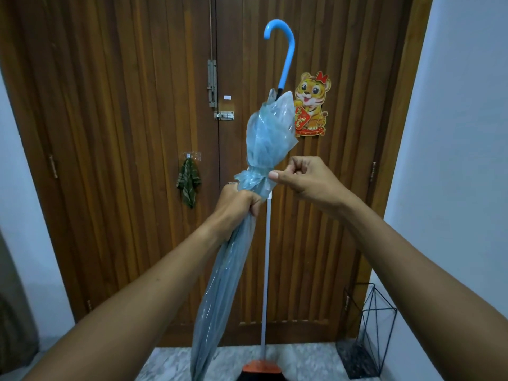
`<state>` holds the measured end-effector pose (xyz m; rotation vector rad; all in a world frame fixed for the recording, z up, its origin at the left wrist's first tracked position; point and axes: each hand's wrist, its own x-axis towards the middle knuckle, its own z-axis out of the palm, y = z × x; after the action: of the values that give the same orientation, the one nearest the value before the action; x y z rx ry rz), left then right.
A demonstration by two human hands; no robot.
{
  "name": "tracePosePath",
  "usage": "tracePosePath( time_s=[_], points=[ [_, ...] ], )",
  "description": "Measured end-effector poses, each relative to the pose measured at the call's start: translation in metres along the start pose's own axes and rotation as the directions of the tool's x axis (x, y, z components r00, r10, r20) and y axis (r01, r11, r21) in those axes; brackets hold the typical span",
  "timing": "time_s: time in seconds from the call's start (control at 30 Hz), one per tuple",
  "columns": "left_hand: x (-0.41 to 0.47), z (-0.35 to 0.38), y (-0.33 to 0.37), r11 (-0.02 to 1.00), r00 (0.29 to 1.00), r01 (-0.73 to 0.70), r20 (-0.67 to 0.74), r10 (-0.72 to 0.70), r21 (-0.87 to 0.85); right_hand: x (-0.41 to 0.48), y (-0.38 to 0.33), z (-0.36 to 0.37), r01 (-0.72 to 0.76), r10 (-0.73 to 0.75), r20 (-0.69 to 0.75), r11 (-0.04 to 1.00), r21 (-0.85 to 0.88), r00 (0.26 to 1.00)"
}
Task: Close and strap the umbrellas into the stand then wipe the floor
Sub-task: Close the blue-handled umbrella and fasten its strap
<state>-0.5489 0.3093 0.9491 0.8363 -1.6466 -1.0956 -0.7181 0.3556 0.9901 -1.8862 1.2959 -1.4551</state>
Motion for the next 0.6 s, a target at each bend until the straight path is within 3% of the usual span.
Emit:
tracePosePath(
  time_s=[0.13,0.23,0.3,0.33,0.4,0.5,0.6],
  points=[
    [-0.006,-0.001,0.003,0.992,0.976,0.049,0.217,-0.023,-0.114,-0.003,0.004,-0.007,-0.141,0.123,0.162,0.985,0.103,0.979],
    [-0.009,-0.005,0.002,0.947,0.849,0.254,0.514,-0.121,-0.197,-0.006,0.005,-0.014,-0.232,0.159,0.336,0.954,0.191,0.928],
    [-0.01,-0.009,0.006,0.89,0.75,0.372,0.651,-0.121,-0.264,-0.008,0.004,-0.011,-0.202,0.136,0.343,0.966,0.164,0.929],
    [-0.009,-0.011,0.008,0.89,0.735,0.369,0.67,-0.104,-0.267,-0.009,0.003,-0.009,-0.184,0.13,0.317,0.972,0.146,0.939],
    [-0.005,-0.013,0.01,0.947,0.796,0.267,0.596,-0.112,-0.179,-0.009,0.003,-0.003,-0.153,0.124,0.201,0.978,0.138,0.972],
    [-0.002,-0.006,-0.002,1.0,0.953,0.01,0.304,-0.007,-0.009,-0.009,0.004,0.003,-0.119,0.121,-0.013,0.988,0.101,0.993],
    [-0.016,0.017,-0.019,0.974,0.978,-0.187,0.119,0.172,0.131,-0.006,0.003,0.014,-0.124,0.129,-0.029,0.984,0.126,0.991]
  ],
)
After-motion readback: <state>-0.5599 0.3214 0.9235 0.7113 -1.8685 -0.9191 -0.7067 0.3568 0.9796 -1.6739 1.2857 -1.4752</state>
